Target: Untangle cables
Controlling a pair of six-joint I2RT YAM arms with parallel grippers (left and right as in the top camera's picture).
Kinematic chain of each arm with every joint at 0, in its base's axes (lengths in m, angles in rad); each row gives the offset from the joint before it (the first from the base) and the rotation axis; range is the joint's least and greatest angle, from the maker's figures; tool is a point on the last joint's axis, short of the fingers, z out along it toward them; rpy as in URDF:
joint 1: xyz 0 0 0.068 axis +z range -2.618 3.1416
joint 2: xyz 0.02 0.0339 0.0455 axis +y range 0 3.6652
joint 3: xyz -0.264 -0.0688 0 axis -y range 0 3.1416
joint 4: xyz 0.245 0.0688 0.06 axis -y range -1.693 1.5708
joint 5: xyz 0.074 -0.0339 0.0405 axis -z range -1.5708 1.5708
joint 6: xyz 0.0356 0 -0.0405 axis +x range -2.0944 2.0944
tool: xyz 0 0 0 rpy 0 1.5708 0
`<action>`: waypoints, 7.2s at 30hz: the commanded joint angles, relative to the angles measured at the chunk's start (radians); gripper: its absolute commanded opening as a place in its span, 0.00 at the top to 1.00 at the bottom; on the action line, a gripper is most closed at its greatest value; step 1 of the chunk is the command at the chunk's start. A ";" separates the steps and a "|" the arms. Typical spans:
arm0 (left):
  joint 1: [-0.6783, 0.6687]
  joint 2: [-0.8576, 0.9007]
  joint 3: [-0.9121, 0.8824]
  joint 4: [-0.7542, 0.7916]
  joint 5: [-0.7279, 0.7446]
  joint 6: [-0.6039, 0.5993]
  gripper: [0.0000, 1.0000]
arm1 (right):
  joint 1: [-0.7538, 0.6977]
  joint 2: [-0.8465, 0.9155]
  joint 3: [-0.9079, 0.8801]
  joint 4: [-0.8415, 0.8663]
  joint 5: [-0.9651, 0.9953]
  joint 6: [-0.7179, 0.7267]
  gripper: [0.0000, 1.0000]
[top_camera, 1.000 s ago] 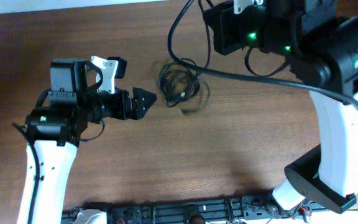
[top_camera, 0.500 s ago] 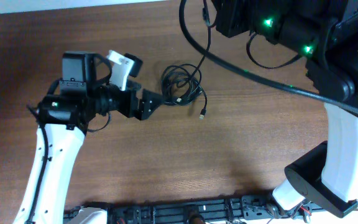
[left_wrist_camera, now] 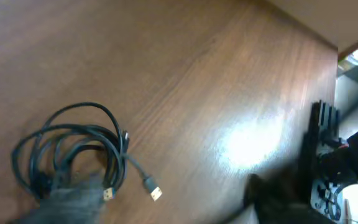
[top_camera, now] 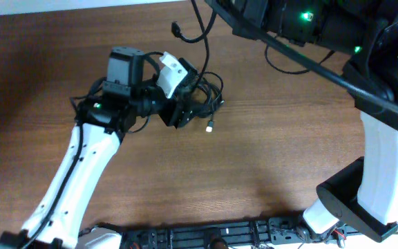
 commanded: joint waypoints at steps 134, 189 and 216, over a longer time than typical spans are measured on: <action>0.055 0.010 0.515 0.177 -0.463 -1.321 0.67 | -0.139 0.362 -0.017 -0.297 -0.511 -1.371 0.96; 0.153 0.006 0.515 -0.214 -0.111 -0.842 0.54 | -0.969 0.296 -0.013 -0.333 0.389 -0.402 0.96; 0.153 0.006 0.515 -0.240 -0.110 -0.819 0.53 | -1.331 0.299 -0.117 -0.344 0.622 -0.328 0.01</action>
